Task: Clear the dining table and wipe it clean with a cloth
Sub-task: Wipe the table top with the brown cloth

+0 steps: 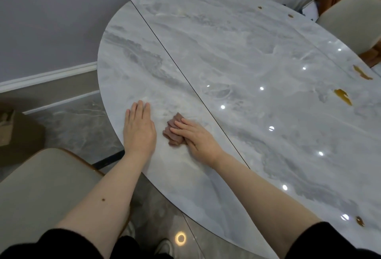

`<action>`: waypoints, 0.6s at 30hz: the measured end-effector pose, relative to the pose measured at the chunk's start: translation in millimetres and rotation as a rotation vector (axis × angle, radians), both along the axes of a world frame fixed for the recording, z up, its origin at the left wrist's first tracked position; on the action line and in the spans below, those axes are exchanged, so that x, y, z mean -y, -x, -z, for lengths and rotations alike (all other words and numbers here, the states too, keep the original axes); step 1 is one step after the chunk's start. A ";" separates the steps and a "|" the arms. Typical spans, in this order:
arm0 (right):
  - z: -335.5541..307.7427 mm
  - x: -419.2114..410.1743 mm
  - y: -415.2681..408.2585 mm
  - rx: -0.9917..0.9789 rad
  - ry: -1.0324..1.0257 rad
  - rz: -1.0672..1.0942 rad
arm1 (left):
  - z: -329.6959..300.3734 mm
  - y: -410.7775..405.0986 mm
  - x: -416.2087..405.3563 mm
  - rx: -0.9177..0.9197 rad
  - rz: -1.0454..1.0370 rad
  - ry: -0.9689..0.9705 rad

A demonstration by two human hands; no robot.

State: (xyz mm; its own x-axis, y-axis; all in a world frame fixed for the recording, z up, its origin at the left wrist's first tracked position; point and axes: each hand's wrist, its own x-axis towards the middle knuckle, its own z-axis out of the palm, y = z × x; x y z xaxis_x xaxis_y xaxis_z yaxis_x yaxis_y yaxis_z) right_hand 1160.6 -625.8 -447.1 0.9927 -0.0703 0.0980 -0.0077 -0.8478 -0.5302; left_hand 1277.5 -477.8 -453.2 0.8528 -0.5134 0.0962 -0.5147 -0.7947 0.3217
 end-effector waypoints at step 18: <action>-49.5 1.4 80.0 -0.044 -0.333 0.506 | -6.0 74.1 3.1 -0.065 -0.055 -0.076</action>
